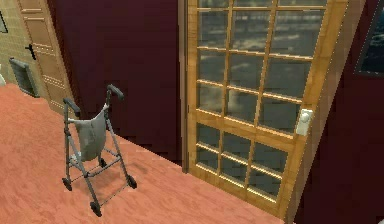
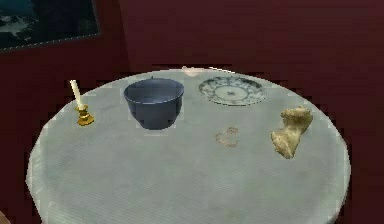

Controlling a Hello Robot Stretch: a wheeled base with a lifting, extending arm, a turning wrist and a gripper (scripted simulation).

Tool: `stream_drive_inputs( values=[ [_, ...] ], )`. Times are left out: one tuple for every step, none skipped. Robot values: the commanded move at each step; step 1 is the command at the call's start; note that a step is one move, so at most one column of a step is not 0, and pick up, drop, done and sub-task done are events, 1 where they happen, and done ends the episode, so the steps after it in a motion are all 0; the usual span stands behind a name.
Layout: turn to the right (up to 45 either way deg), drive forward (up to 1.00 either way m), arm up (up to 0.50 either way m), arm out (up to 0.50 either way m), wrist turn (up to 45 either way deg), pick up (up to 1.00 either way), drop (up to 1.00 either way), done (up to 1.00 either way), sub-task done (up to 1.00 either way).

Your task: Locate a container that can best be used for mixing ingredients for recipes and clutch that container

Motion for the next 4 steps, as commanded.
stream_drive_inputs(
  values=[
    [0.0,0.00,0.38,0.00,0.0,0.00,0.00,0.00,0.00],
    [0.0,0.00,0.00,0.24,0.0,0.00,0.00,0.00,0.00],
    [0.0,0.00,0.00,0.00,45.0,0.00,0.00,0.00,0.00],
    [0.0,0.00,0.00,0.00,45.0,0.00,0.00,0.00,0.00]
  ],
)
